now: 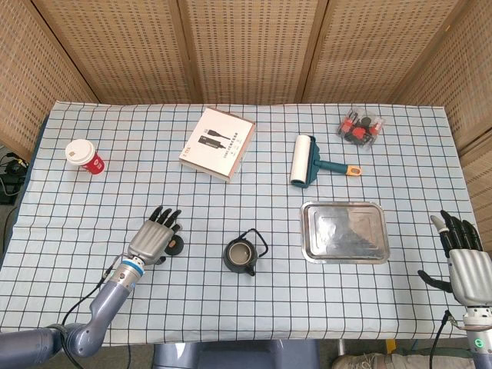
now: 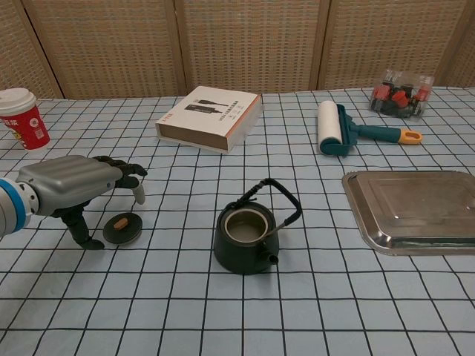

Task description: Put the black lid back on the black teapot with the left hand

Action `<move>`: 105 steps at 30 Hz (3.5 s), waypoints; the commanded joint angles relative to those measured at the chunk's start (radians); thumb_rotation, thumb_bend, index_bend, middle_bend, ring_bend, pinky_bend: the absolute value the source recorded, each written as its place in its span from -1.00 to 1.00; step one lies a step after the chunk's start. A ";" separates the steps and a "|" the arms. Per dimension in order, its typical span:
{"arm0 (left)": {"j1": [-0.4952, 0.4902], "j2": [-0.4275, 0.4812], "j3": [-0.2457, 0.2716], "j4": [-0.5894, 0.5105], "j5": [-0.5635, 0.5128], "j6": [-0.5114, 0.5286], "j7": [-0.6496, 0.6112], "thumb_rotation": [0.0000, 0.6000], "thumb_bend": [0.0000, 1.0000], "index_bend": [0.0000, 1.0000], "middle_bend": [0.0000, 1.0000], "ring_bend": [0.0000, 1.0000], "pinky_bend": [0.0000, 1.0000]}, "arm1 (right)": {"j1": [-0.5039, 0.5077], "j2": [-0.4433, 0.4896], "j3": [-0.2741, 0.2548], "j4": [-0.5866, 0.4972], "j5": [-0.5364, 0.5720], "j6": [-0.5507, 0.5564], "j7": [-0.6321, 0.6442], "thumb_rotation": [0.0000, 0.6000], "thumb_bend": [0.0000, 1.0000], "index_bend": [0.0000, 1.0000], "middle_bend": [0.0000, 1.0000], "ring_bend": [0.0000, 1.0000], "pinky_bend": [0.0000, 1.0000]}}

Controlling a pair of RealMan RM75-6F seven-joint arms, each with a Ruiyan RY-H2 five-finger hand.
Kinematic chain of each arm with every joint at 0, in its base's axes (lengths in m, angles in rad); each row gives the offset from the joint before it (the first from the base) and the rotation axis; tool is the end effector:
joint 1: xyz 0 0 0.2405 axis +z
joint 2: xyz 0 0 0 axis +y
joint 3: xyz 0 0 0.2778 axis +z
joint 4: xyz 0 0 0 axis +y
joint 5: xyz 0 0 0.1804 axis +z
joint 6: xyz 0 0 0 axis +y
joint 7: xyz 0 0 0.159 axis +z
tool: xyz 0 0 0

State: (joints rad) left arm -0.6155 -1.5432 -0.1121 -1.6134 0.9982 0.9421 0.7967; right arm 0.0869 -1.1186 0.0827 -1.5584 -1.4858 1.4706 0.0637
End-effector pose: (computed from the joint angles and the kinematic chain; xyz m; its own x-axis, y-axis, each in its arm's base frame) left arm -0.2001 0.3109 -0.0129 0.6866 0.3269 0.6493 0.7225 -0.4057 -0.5598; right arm -0.3275 -0.2025 0.2047 0.3821 0.0216 0.9239 -0.9241 0.0064 0.3821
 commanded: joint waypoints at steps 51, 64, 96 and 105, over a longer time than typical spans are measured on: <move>-0.142 0.025 -0.009 -0.195 0.072 0.062 -0.037 1.00 -0.42 -0.11 -1.00 -1.00 -1.00 | 0.004 0.013 0.017 0.019 0.056 -0.037 0.055 1.00 -0.92 -1.00 -1.00 -1.00 -1.00; -0.286 -0.138 -0.057 -0.122 -0.086 0.034 0.099 1.00 -0.42 -0.11 -1.00 -1.00 -1.00 | 0.006 0.024 0.033 0.057 0.098 -0.068 0.133 1.00 -0.92 -1.00 -1.00 -1.00 -1.00; -0.399 -0.194 -0.040 -0.070 -0.232 0.054 0.131 1.00 -0.48 -0.54 -1.00 -1.00 -1.00 | 0.005 0.030 0.037 0.069 0.106 -0.084 0.168 1.00 -0.92 -1.00 -1.00 -1.00 -1.00; -0.412 -0.168 -0.031 -0.102 -0.250 0.061 0.123 1.00 -0.51 -0.69 -1.00 -1.00 -1.00 | 0.004 0.030 0.038 0.067 0.107 -0.082 0.167 1.00 -0.92 -1.00 -1.00 -1.00 -1.00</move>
State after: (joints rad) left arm -1.0275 -1.7113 -0.1433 -1.7150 0.7476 1.0029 0.9207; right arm 0.0905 -1.0890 0.1210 -1.4909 -1.3783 1.3889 0.2303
